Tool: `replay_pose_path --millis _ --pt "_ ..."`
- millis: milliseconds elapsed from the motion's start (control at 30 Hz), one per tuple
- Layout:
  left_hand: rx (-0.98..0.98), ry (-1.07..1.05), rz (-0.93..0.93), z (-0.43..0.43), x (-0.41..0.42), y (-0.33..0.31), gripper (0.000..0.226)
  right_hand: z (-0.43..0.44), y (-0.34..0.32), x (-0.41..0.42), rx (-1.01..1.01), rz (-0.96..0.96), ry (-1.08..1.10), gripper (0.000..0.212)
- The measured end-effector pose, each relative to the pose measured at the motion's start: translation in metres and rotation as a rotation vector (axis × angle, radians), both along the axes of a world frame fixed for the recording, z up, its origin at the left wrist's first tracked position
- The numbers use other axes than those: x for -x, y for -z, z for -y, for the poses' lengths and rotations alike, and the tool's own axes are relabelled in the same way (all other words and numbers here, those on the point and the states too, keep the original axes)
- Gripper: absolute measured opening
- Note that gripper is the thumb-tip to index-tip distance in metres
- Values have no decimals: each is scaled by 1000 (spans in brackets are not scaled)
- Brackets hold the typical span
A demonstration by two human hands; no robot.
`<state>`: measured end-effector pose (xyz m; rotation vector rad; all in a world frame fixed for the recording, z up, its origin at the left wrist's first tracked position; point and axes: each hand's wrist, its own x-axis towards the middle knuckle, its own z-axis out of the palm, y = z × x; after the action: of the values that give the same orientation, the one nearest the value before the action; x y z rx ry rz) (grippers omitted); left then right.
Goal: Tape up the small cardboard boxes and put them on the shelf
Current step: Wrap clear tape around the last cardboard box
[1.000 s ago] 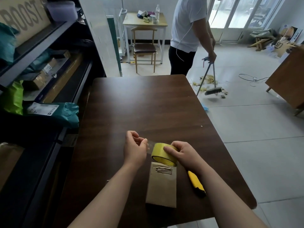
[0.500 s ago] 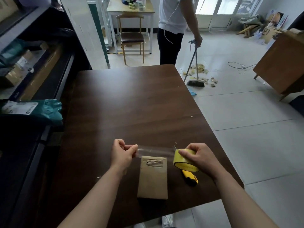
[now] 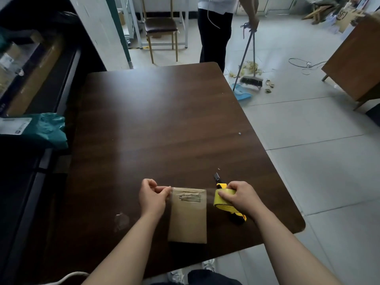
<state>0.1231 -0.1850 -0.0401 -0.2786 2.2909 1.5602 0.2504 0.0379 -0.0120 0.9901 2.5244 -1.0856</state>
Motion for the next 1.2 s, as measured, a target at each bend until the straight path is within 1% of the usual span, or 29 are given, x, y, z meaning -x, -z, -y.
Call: replay_pose_path --millis 133,400,800,1000,1200 --pt "22 -13 16 -1 0 7 43 0 6 2 -34 36 -33 23" --pt "33 -17 30 -4 2 14 43 -2 14 5 -20 99 -18 27" --pt "50 -31 44 -4 0 22 44 0 21 5 -42 141 -20 30" --pt "39 -47 53 -5 -1 25 44 2 22 5 -71 143 -29 28" --pt "85 10 -5 -7 -3 25 39 5 22 8 -53 176 -49 27"
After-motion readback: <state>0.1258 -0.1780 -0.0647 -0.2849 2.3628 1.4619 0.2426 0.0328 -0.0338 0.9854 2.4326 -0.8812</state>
